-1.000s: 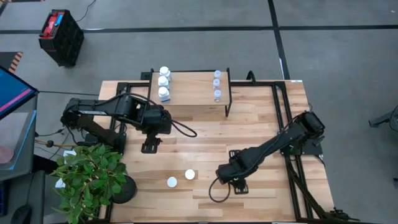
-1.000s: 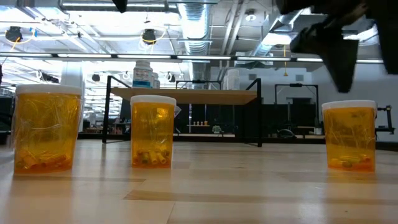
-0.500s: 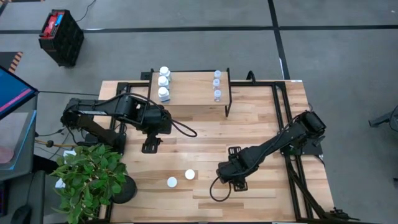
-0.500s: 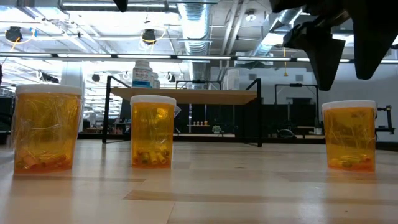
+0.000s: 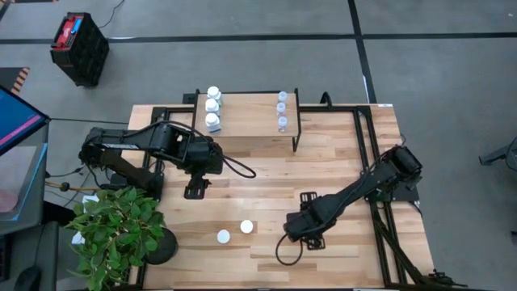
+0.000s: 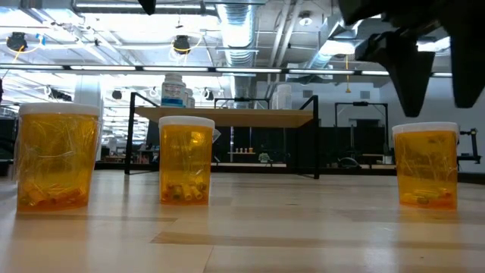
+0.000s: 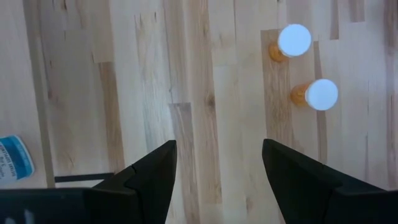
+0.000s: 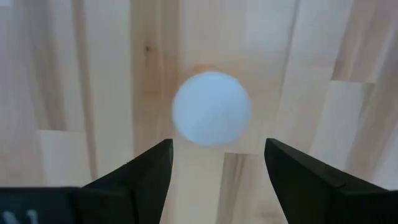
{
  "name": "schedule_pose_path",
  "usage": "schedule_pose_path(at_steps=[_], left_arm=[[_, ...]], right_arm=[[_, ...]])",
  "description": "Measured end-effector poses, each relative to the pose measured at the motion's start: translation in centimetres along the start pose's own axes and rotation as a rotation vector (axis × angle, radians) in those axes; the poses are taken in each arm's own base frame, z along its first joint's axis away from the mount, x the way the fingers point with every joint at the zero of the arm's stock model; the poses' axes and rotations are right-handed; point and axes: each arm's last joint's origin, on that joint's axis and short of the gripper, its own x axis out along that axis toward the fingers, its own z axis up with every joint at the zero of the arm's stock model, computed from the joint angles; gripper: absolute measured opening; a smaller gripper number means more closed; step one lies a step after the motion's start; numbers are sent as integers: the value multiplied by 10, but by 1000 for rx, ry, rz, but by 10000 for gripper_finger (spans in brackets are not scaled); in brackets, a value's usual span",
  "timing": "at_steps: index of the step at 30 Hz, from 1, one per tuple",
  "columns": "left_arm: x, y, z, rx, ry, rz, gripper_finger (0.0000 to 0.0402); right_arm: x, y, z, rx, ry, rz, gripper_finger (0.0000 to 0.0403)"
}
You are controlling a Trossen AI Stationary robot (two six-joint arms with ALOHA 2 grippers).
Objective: Pick and place medicine bottles onto shelf by color
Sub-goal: Put the right orange pill bottle on the shelf
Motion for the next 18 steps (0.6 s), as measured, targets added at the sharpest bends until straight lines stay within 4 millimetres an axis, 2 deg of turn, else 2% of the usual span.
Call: schedule_pose_path(at_steps=[4, 11, 18], left_arm=[[0, 0, 0, 0, 0, 0, 224], [0, 0, 0, 0, 0, 0, 224], [0, 0, 0, 0, 0, 0, 224]], right_arm=[[-4, 0, 2, 34, -37, 19, 276], [9, 4, 7, 28, -17, 13, 276], [11, 5, 11, 30, -41, 24, 276]])
